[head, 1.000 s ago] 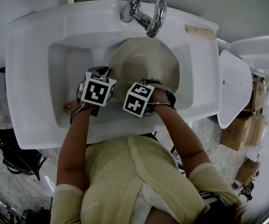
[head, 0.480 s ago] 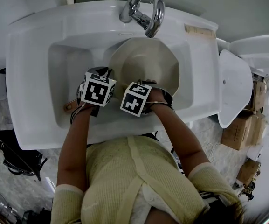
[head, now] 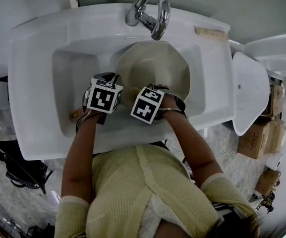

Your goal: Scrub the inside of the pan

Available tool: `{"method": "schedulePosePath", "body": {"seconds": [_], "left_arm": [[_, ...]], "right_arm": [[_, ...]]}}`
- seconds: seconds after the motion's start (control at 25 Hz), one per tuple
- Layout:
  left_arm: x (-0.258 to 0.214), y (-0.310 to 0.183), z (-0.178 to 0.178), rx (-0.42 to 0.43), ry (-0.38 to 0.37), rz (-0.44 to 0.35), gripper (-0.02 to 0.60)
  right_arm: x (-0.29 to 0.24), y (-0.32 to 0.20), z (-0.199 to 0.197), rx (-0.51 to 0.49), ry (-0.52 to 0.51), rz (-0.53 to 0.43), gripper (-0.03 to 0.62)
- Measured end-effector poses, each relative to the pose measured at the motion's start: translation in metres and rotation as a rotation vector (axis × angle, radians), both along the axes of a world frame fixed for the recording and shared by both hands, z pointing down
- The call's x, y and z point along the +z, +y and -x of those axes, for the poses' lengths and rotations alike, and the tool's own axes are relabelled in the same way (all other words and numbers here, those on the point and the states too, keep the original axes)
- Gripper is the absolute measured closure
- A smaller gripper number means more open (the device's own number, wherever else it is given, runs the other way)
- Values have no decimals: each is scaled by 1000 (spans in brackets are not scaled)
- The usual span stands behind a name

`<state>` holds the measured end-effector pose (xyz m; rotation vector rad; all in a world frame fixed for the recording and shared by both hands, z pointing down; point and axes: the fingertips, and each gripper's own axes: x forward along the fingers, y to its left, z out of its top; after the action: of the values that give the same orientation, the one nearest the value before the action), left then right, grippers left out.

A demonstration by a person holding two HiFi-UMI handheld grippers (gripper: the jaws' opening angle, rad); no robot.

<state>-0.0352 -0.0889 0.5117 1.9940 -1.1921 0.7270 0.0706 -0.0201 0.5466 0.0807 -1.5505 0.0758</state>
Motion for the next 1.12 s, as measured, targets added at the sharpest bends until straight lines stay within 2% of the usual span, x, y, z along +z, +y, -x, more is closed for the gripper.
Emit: {"method": "schedulePosePath", "body": {"seconds": [0.44, 1.12], "left_arm": [[-1, 1, 1, -2, 13, 5, 480], [-10, 6, -2, 40, -45, -35, 479]], "right_arm": [[-20, -5, -7, 88, -84, -63, 507], [-50, -12, -21, 244, -196, -173, 507]]}}
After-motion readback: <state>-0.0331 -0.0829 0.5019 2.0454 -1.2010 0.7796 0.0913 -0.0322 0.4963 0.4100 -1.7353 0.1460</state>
